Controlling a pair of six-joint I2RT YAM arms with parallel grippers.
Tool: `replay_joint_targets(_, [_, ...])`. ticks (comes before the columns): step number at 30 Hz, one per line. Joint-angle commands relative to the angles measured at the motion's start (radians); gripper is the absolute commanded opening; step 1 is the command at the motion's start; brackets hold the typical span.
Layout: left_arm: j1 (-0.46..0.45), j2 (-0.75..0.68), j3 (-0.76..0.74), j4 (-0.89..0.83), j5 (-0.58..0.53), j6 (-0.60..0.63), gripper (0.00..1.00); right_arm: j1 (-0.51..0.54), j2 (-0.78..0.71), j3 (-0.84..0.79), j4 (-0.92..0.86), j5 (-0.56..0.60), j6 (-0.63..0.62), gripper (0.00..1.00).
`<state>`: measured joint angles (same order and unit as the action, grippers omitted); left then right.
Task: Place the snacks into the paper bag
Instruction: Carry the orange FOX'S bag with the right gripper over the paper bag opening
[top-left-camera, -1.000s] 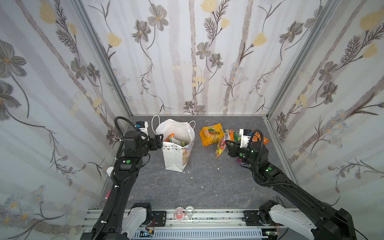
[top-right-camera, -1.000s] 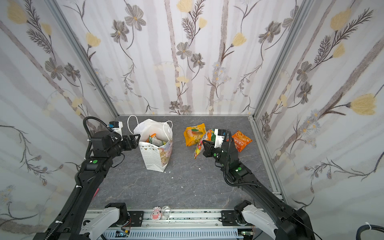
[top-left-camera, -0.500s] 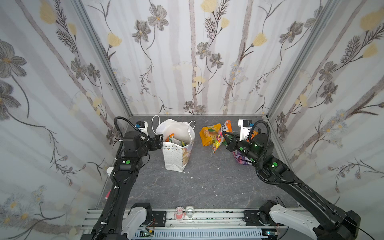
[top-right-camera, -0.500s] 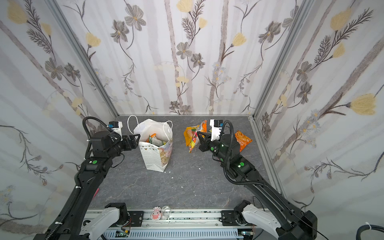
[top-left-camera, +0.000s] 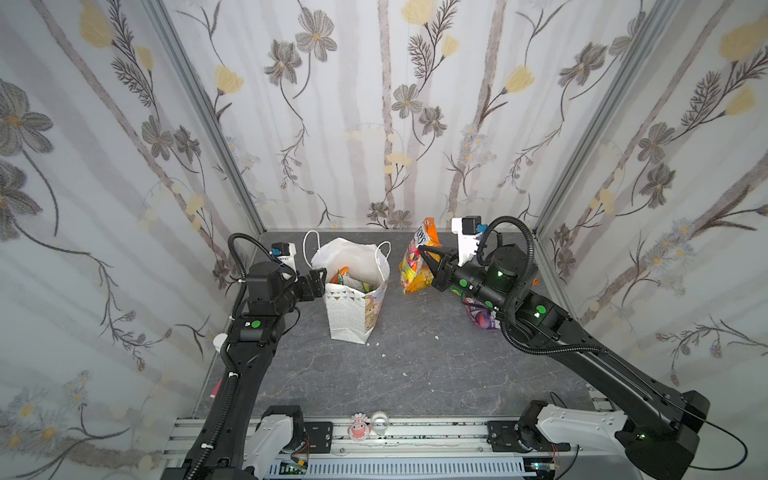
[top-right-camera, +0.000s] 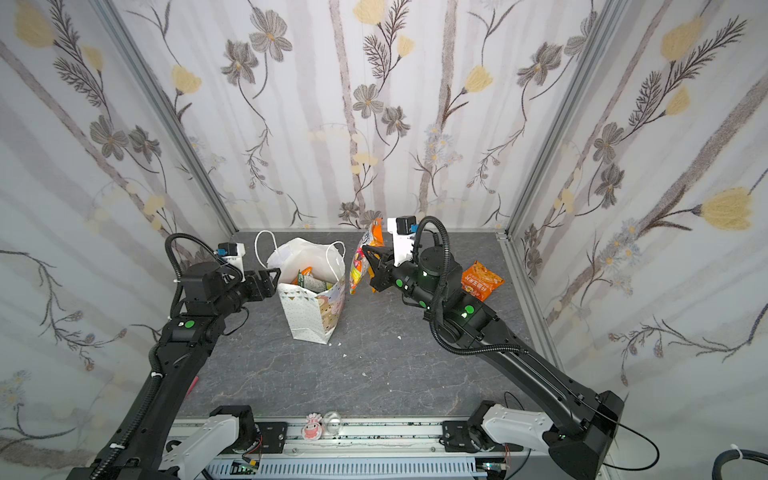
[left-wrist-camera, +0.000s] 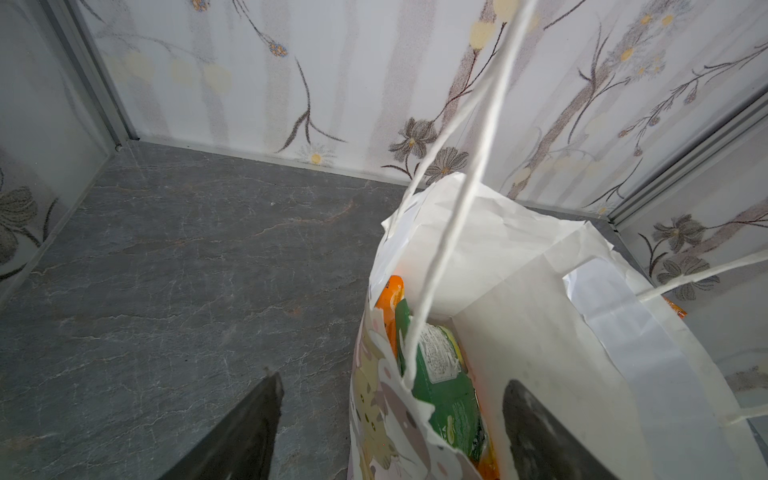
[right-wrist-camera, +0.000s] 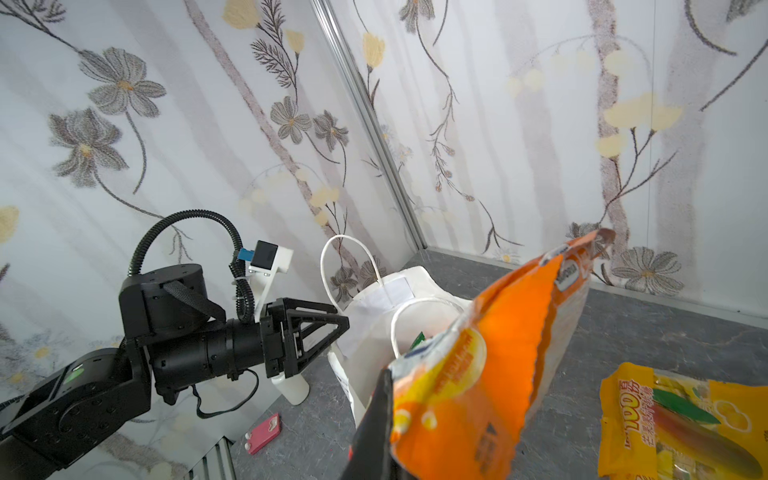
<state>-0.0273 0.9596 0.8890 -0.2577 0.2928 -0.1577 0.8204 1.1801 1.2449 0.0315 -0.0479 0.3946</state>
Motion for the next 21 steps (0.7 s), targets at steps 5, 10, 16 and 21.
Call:
replay_joint_targets(5, [-0.001, -0.006, -0.002, 0.020, 0.002, -0.005, 0.83, 0.080, 0.086, 0.154, 0.043, 0.033, -0.063, 0.00])
replay_joint_targets(10, [0.000, -0.011, -0.004, 0.021, -0.004, -0.005, 0.83, 0.112, 0.170, 0.283, 0.023, -0.007, -0.080, 0.00])
replay_joint_targets(16, [-0.002, -0.010, -0.002, 0.013, -0.016, 0.004, 0.83, 0.151, 0.277, 0.419, -0.003, -0.049, -0.098, 0.00])
replay_joint_targets(21, [-0.002, -0.007, -0.001, 0.012, -0.017, 0.007, 0.83, 0.164, 0.356, 0.516, -0.049, -0.055, -0.105, 0.00])
